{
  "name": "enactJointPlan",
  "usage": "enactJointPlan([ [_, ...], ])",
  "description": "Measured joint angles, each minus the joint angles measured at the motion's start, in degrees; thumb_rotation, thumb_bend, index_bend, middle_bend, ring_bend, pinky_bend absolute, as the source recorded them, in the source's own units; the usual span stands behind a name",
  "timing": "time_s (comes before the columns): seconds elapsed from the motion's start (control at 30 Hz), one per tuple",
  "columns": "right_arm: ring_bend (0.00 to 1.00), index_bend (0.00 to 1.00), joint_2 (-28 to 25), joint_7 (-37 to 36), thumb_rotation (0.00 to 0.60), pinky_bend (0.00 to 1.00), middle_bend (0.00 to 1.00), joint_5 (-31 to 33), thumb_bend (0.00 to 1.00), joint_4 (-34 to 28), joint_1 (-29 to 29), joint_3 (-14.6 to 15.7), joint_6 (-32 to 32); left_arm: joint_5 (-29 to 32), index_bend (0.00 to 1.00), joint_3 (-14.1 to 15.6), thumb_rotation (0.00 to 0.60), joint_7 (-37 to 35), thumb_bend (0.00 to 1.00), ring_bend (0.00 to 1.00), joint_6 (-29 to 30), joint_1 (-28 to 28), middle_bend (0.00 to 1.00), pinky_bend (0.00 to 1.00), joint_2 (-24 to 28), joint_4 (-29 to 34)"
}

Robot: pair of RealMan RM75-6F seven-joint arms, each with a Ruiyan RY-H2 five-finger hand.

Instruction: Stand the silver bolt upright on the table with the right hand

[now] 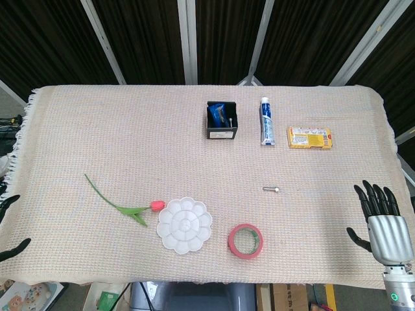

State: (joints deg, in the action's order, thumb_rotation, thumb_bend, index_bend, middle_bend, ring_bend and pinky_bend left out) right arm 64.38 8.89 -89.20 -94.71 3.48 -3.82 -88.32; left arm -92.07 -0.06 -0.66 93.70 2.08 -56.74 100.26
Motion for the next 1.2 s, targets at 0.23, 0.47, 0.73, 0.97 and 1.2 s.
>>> enactJointPlan([
  [0.23, 0.01, 0.04, -0.07, 0.18, 0.6, 0.0, 0.0, 0.33, 0.21, -0.04, -0.02, 0.03, 0.21, -0.03, 0.17, 0.04, 0.6, 0.21, 0.25, 0.0, -0.2, -0.09, 0.0, 0.0, 0.0, 0.14],
  [0.47, 0.01, 0.04, -0.56, -0.08, 0.6, 0.0, 0.0, 0.27, 0.21, -0.55, -0.1, 0.16, 0.26, -0.45, 0.17, 0.18, 0.6, 0.41, 0.25, 0.0, 0.12, 0.05, 0.0, 0.0, -0.08, 0.13],
  [0.73, 0.02, 0.08, -0.22, -0.72, 0.6, 0.0, 0.0, 1.47, 0.21, -0.21, 0.12, -0.06, 1.11, -0.45, 0.17, 0.15, 0.6, 0.94, 0.25, 0.0, 0.18, 0.1, 0.0, 0.0, -0.27, 0.43],
  [0.97, 0.02, 0.21, 0.6, -0.48, 0.6, 0.07, 0.0, 3.3, 0.21, -1.07, 1.4, -0.92, 3.59, -0.04, 0.17, 0.12, 0.6, 0.41, 0.25, 0.0, 0.77, 0.52, 0.0, 0.0, 0.03, 0.62],
  [1.2, 0.04, 0.29, -0.2, 2.95, 0.6, 0.08, 0.0, 8.38, 0.21, -5.13, 7.19, -3.8, 12.86, 0.39, 0.17, -0.03, 0.6, 0.55, 0.25, 0.0, -0.05, 0.16, 0.0, 0.0, -0.01, 0.55],
])
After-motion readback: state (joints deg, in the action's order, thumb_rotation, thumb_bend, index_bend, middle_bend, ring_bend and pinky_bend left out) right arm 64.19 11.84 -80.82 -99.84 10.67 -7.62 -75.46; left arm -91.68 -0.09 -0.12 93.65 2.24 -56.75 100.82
